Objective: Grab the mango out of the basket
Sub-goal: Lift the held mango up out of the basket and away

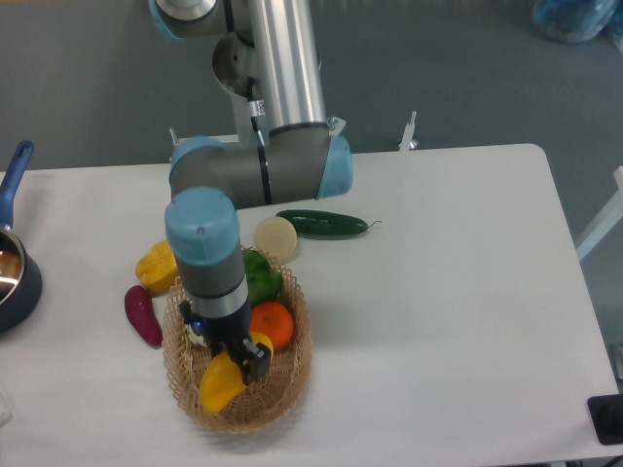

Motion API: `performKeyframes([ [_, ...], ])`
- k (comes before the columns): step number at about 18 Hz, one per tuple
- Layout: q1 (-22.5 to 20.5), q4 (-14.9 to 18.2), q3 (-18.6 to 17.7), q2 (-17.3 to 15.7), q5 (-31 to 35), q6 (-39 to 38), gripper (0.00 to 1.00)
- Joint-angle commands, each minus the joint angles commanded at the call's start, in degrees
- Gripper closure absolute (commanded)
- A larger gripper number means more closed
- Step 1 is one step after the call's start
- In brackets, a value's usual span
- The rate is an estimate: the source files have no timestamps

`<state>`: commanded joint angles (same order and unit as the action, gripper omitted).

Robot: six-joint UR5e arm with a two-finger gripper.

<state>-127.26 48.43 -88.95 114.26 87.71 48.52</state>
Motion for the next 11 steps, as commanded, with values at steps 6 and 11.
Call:
performKeyframes([
  [6, -9.2, 1.3, -7.3, -7.2, 0.2, 2.6, 0.58],
  [11, -18.7, 1.5, -17.6, -16.0, 0.1, 13.6, 0.58],
])
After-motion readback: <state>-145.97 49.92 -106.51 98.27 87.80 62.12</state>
